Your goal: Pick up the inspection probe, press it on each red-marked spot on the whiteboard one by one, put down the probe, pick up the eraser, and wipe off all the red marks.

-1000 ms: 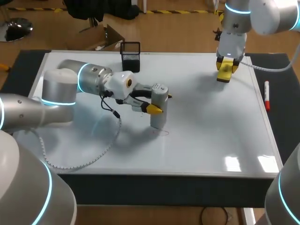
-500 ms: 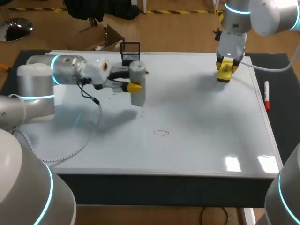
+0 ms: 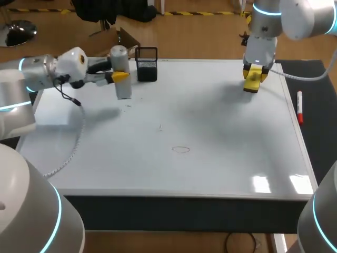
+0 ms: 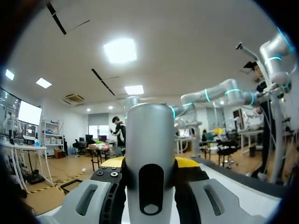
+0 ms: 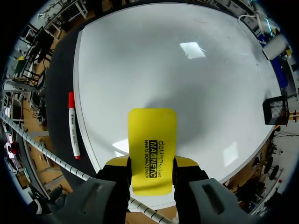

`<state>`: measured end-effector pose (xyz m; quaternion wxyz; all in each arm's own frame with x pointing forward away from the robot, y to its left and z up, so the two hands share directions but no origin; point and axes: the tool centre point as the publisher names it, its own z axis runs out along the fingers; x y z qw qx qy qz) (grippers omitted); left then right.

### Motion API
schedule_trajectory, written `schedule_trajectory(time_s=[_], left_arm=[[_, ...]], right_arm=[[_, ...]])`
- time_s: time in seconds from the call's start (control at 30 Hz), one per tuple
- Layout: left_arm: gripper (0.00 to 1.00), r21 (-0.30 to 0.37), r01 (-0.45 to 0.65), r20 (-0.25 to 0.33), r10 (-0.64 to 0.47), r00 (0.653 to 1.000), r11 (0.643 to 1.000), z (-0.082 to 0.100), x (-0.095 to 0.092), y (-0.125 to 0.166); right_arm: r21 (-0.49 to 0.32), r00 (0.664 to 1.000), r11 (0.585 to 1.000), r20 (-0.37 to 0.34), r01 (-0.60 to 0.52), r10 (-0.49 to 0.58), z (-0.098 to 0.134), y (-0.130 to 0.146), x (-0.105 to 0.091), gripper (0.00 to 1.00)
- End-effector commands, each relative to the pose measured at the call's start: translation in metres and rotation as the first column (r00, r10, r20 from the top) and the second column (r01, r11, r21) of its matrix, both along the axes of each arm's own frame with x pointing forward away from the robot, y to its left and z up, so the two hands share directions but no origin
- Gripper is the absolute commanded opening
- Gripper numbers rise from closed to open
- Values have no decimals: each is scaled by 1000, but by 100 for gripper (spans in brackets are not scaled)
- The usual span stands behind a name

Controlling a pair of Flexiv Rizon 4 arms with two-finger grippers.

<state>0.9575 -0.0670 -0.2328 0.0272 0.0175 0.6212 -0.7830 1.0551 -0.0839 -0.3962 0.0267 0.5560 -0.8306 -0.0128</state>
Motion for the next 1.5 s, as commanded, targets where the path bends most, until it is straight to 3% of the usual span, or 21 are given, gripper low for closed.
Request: schedule_trajectory(time_s=[0.03,0.3,0.43,0.63,1.5], left_arm=[[0,-29,-14,-8,14,1000,999,2,15,22],[0,-28,-72,-23,71,997,997,-2,50,53],[0,-59,-94,-45,92,995,994,-2,66,66],[0,-34,-114,-53,112,992,993,-3,82,79],[0,-1,-120,-52,119,991,993,-2,87,86]], right_arm=[[-4,1000,1000,0,-2,2,1,-1,0,0],[-4,1000,1000,0,-2,2,1,-1,0,0],[-4,1000,1000,0,-2,2,1,-1,0,0],[-4,1000,1000,0,-2,2,1,-1,0,0],[-4,1000,1000,0,-2,2,1,-1,0,0]])
